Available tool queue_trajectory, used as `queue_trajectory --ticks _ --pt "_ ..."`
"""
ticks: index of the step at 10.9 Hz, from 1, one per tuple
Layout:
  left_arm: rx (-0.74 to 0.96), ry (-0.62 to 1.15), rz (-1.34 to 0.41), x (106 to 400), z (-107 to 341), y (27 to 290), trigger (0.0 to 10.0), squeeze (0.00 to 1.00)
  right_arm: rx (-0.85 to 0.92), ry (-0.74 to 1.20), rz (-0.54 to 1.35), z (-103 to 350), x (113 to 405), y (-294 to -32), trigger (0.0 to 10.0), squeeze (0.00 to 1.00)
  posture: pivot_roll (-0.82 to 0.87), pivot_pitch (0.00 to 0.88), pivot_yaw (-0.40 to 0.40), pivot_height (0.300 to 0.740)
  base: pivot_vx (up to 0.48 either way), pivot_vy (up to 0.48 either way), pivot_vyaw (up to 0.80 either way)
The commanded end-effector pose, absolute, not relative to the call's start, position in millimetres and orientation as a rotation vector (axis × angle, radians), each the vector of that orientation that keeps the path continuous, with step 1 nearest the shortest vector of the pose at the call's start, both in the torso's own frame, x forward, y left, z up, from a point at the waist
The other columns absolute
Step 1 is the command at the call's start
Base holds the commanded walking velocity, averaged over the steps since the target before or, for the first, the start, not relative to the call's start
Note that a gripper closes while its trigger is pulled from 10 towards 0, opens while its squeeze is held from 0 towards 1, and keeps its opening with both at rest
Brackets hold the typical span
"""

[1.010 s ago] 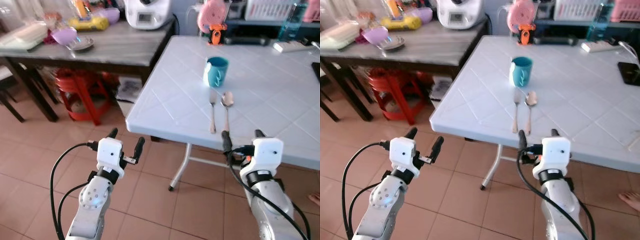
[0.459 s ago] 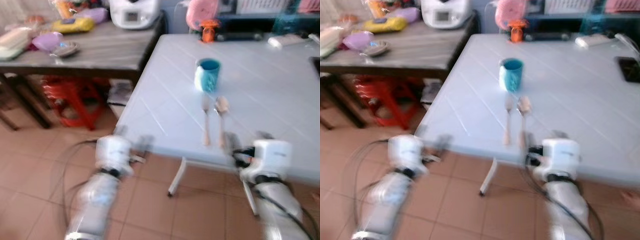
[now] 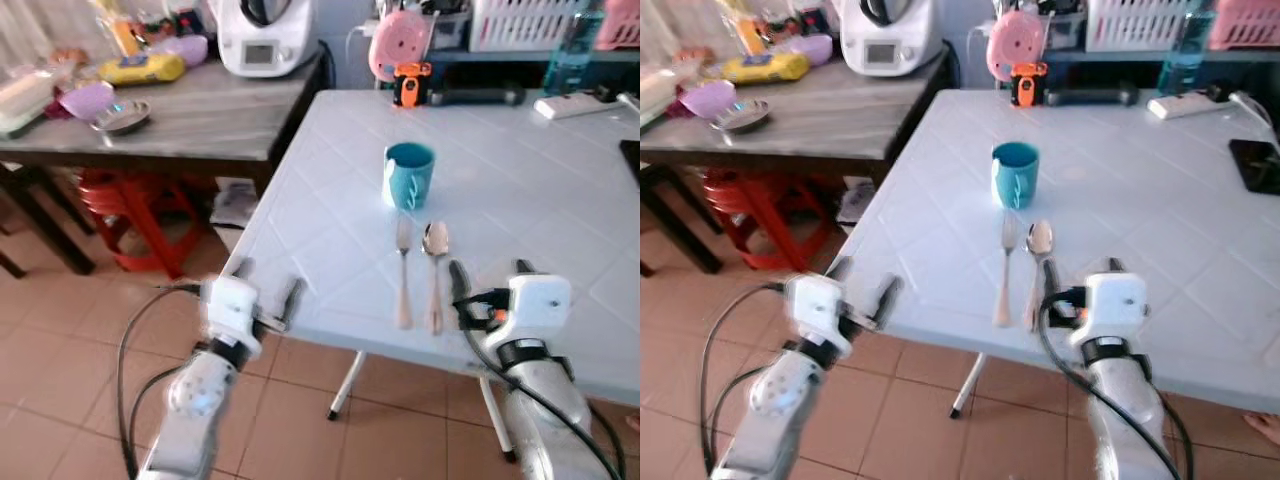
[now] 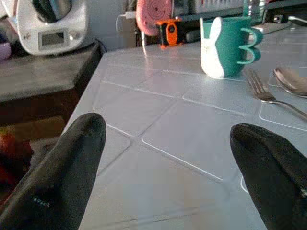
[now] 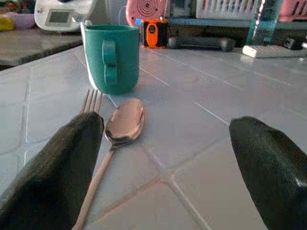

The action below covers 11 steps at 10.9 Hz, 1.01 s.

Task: Setting the table

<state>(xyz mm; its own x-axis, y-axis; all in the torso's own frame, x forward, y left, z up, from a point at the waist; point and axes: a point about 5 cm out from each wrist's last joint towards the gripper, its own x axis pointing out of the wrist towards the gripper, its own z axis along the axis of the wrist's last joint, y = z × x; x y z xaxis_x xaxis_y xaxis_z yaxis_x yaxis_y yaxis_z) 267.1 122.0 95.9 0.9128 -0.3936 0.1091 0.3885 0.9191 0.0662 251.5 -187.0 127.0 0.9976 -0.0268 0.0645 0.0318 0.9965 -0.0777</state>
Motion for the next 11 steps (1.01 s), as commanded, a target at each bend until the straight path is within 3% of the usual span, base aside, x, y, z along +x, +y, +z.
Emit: queue_trajectory --ticks 1,4,5,8,9,11 --pt "0.044 -0.104 -0.407 262.7 93.4 134.0 10.0 0.00 -0.053 -0.081 -0.002 132.7 253.4 -175.6 10.0 0.00 -0.11 0.094 0.097 0.740 0.000 0.000 0.00" --pt "0.026 -0.074 -0.515 251.1 89.3 141.1 10.0 0.00 -0.024 -0.095 -0.064 139.2 259.1 -172.7 10.0 0.00 -0.11 0.106 0.100 0.740 0.000 0.000 0.00" --pt "0.037 -0.070 -0.563 249.9 89.3 138.8 10.0 0.00 -0.064 -0.105 0.017 141.8 261.9 -160.0 10.0 0.00 -0.11 0.107 0.101 0.740 0.000 0.000 0.00" --pt "0.021 -0.081 -0.635 248.8 91.2 130.4 10.0 0.00 0.017 -0.111 -0.031 151.7 275.1 -152.3 10.0 0.00 -0.12 0.112 0.102 0.740 0.000 0.000 0.00" --pt "0.021 -0.080 -0.644 248.5 90.8 128.5 10.0 0.00 0.070 -0.116 0.085 158.3 276.7 -141.4 10.0 0.00 -0.12 0.113 0.103 0.740 0.000 0.000 0.00" --pt "0.019 -0.082 -0.653 248.7 90.4 126.1 10.0 0.00 0.116 -0.080 0.029 155.4 281.6 -143.4 10.0 0.00 -0.13 0.115 0.097 0.740 0.000 0.000 0.00"
